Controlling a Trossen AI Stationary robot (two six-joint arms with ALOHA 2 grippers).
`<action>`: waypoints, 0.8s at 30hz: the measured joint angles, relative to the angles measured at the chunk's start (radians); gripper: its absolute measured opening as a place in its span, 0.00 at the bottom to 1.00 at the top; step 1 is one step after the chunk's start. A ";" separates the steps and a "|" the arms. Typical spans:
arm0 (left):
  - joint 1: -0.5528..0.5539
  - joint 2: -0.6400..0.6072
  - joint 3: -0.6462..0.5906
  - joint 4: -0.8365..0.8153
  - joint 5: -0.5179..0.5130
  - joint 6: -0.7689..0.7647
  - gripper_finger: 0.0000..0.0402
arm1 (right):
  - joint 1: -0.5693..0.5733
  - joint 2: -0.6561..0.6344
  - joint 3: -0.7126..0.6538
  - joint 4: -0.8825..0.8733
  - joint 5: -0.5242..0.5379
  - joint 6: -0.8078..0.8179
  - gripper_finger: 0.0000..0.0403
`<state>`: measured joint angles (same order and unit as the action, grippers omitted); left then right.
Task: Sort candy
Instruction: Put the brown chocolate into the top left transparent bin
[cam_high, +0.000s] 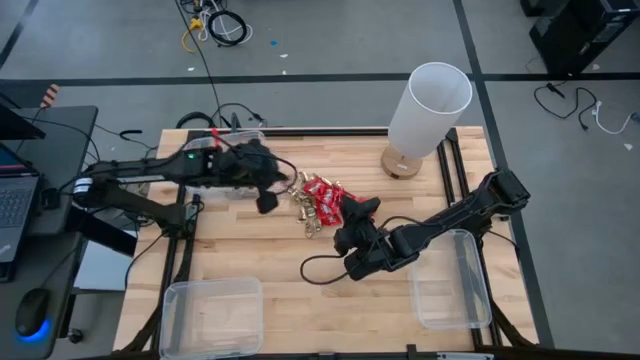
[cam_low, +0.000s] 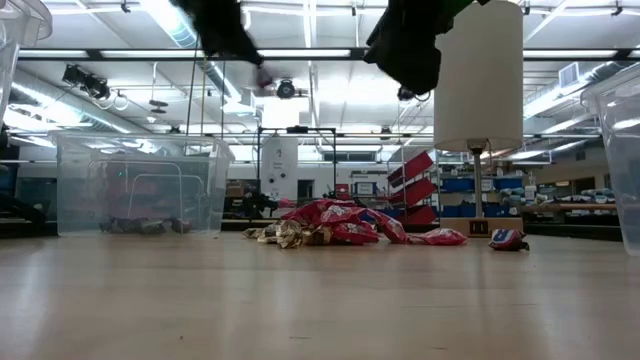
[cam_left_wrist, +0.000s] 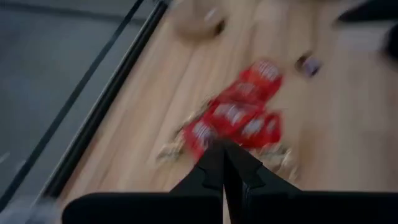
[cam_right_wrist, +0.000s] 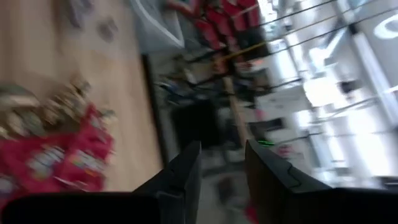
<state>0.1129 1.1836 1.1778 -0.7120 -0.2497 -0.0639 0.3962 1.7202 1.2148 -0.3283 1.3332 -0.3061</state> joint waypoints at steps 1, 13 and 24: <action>0.003 -0.011 0.009 -0.046 -0.023 -0.014 0.00 | -0.005 -0.014 0.000 -0.005 -0.030 0.027 0.28; 0.051 -0.080 0.039 -0.289 -0.152 -0.083 0.00 | -0.032 -0.106 0.000 -0.004 -0.126 0.070 0.27; 0.051 -0.079 0.038 -0.377 -0.025 -0.099 0.00 | -0.057 -0.104 -0.005 -0.005 -0.185 0.102 0.27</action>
<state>0.1635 1.1042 1.2160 -1.0889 -0.2746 -0.1624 0.3392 1.6161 1.2095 -0.3331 1.1487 -0.2045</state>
